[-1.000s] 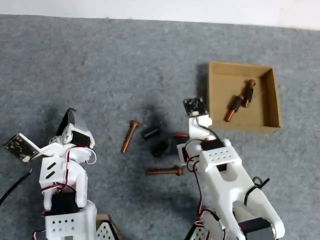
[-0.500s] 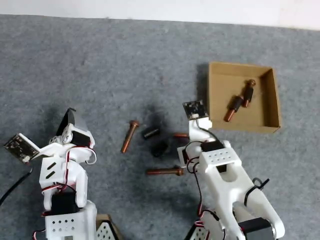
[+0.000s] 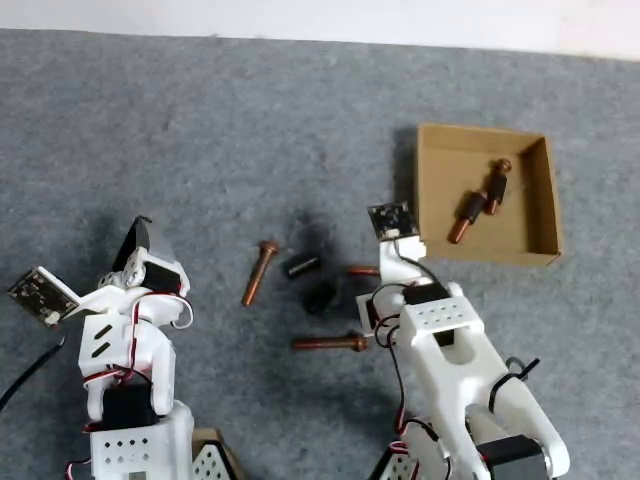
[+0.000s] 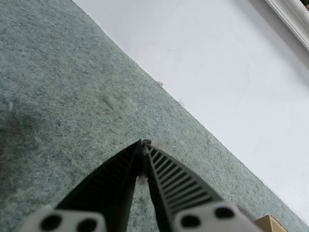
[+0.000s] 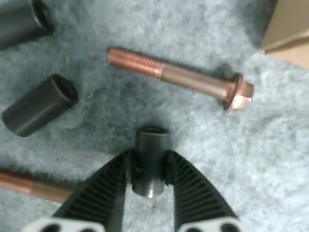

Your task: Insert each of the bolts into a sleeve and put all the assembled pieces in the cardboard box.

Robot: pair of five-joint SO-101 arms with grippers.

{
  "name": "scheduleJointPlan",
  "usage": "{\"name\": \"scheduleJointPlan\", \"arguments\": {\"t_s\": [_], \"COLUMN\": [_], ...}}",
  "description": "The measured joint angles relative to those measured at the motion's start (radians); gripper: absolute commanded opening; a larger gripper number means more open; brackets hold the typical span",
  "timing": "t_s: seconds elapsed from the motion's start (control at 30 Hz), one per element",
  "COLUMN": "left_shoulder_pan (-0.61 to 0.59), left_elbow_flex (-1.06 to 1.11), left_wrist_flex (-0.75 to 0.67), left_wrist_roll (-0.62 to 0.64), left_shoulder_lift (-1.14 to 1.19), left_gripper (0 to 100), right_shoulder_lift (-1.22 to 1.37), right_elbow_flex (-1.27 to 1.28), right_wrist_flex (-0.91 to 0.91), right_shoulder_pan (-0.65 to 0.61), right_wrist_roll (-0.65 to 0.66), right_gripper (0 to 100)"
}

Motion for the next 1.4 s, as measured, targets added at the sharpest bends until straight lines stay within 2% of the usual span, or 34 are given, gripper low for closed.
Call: {"name": "scheduleJointPlan", "arguments": {"t_s": [0.23, 0.63, 0.9, 1.4], "left_shoulder_pan": [0.0, 0.0, 0.0, 0.0], "left_elbow_flex": [0.0, 0.0, 0.0, 0.0], "left_wrist_flex": [0.0, 0.0, 0.0, 0.0], "left_wrist_roll": [0.0, 0.0, 0.0, 0.0], "left_shoulder_lift": [0.0, 0.0, 0.0, 0.0], "left_gripper": [2, 2, 2, 2], "right_shoulder_lift": [0.0, 0.0, 0.0, 0.0], "right_elbow_flex": [0.0, 0.0, 0.0, 0.0], "right_wrist_flex": [0.0, 0.0, 0.0, 0.0], "right_shoulder_pan": [0.0, 0.003, 0.083, 0.089], "right_wrist_roll": [0.054, 0.054, 0.055, 0.055], "right_gripper": [0.5, 0.4, 0.4, 0.4]}}
